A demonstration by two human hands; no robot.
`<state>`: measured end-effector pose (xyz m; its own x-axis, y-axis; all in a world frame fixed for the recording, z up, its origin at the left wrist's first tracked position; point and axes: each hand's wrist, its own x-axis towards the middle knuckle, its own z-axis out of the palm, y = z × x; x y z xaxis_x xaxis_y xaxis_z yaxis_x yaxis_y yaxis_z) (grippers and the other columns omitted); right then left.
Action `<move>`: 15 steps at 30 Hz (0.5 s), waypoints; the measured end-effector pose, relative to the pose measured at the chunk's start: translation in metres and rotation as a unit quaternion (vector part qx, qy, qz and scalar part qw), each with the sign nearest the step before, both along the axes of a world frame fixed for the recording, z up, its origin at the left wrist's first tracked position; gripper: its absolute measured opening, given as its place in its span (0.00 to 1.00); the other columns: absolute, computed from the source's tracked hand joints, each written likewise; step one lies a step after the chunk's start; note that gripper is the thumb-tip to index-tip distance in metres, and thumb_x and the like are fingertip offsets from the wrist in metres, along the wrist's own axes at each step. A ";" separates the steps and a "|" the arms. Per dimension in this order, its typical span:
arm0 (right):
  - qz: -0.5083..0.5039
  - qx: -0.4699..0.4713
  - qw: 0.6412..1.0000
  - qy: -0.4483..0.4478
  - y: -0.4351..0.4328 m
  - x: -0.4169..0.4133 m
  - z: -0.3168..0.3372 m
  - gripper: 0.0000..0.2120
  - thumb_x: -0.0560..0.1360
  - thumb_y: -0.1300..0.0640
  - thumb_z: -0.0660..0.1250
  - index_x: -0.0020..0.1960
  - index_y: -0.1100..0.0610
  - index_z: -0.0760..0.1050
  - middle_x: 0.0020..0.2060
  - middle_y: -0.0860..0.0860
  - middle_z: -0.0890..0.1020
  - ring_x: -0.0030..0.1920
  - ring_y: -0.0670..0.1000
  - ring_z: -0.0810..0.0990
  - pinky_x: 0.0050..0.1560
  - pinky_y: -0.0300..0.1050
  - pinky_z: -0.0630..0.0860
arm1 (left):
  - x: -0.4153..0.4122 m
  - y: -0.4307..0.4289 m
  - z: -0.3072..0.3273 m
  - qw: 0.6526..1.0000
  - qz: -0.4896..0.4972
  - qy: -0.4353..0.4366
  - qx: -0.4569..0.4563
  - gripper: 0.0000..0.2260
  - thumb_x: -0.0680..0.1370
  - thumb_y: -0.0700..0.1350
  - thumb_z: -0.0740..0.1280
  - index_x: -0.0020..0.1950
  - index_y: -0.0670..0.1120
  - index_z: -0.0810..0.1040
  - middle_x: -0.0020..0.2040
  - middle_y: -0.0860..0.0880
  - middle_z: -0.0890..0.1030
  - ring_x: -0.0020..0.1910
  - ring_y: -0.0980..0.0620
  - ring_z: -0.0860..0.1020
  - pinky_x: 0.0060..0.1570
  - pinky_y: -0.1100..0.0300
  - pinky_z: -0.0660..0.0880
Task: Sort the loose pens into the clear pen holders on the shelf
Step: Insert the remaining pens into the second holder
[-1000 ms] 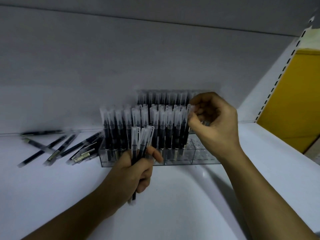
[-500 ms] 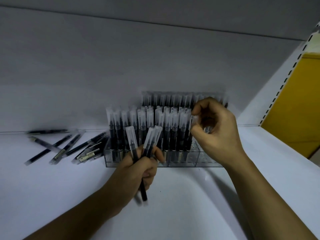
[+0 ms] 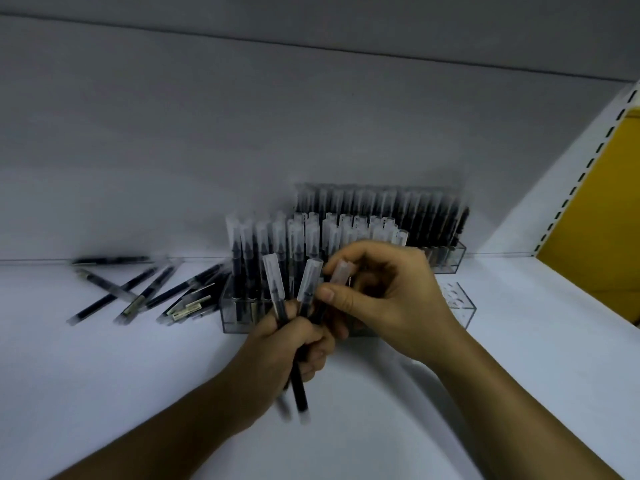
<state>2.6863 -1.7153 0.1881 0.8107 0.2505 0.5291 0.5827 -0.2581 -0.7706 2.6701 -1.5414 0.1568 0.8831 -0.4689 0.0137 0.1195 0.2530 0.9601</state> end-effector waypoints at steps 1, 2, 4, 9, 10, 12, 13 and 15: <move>-0.001 0.014 1.000 0.009 0.000 -0.001 0.002 0.13 0.70 0.51 0.78 0.49 0.57 0.82 0.36 0.56 0.84 0.30 0.62 0.82 0.30 0.63 0.80 | 0.000 0.000 -0.001 1.000 0.005 -0.013 0.004 0.07 0.68 0.40 0.62 0.38 0.40 0.78 0.27 0.46 0.69 0.26 0.53 0.66 0.26 0.62 0.63; 0.000 0.034 0.999 0.017 0.001 -0.002 0.004 0.13 0.69 0.54 0.78 0.49 0.59 0.82 0.35 0.57 0.83 0.28 0.60 0.81 0.30 0.60 0.81 | 0.000 0.000 -0.001 1.000 0.009 -0.029 0.006 0.07 0.69 0.41 0.62 0.38 0.40 0.80 0.28 0.46 0.70 0.27 0.53 0.67 0.27 0.62 0.64; 0.000 0.081 0.996 0.023 -0.001 -0.004 0.010 0.13 0.67 0.58 0.77 0.49 0.62 0.82 0.34 0.59 0.83 0.27 0.57 0.76 0.27 0.48 0.79 | 0.001 0.000 -0.002 0.998 0.012 -0.057 0.009 0.09 0.70 0.41 0.62 0.38 0.44 0.82 0.29 0.45 0.71 0.28 0.52 0.69 0.28 0.61 0.66; 0.000 0.208 0.977 0.040 -0.014 -0.005 0.024 0.14 0.65 0.61 0.77 0.49 0.59 0.82 0.38 0.62 0.85 0.22 0.51 0.75 0.23 0.37 0.72 | 0.005 0.001 -0.007 0.998 -0.003 -0.054 0.011 0.08 0.73 0.42 0.62 0.42 0.42 0.80 0.29 0.46 0.71 0.27 0.52 0.68 0.28 0.62 0.66; 0.001 0.224 0.974 0.039 -0.017 -0.004 0.025 0.12 0.65 0.60 0.79 0.47 0.58 0.83 0.38 0.60 0.86 0.22 0.50 0.76 0.23 0.37 0.72 | 0.005 0.000 -0.007 0.999 -0.006 -0.051 0.012 0.08 0.73 0.42 0.62 0.43 0.41 0.79 0.29 0.47 0.70 0.27 0.52 0.67 0.28 0.62 0.66; 0.002 0.256 0.966 0.040 -0.025 -0.001 0.027 0.11 0.63 0.56 0.80 0.44 0.56 0.84 0.38 0.59 0.86 0.22 0.50 0.76 0.24 0.39 0.73 | 0.005 0.000 -0.006 0.999 -0.009 -0.048 0.011 0.07 0.73 0.41 0.61 0.43 0.42 0.78 0.29 0.46 0.70 0.27 0.52 0.66 0.27 0.63 0.66; -0.001 0.268 0.963 0.042 -0.028 0.001 0.028 0.10 0.62 0.55 0.79 0.43 0.55 0.85 0.39 0.58 0.86 0.22 0.49 0.76 0.24 0.38 0.73 | 0.006 0.000 -0.006 0.999 -0.008 -0.049 0.011 0.07 0.73 0.41 0.61 0.42 0.43 0.79 0.29 0.46 0.70 0.26 0.52 0.66 0.27 0.63 0.66; -0.003 0.292 0.955 0.045 -0.034 0.004 0.028 0.10 0.64 0.54 0.76 0.44 0.55 0.86 0.40 0.56 0.87 0.24 0.48 0.77 0.25 0.37 0.73 | 0.006 0.000 -0.007 0.998 0.002 -0.062 0.021 0.08 0.74 0.42 0.61 0.40 0.45 0.80 0.28 0.45 0.69 0.26 0.52 0.66 0.26 0.62 0.66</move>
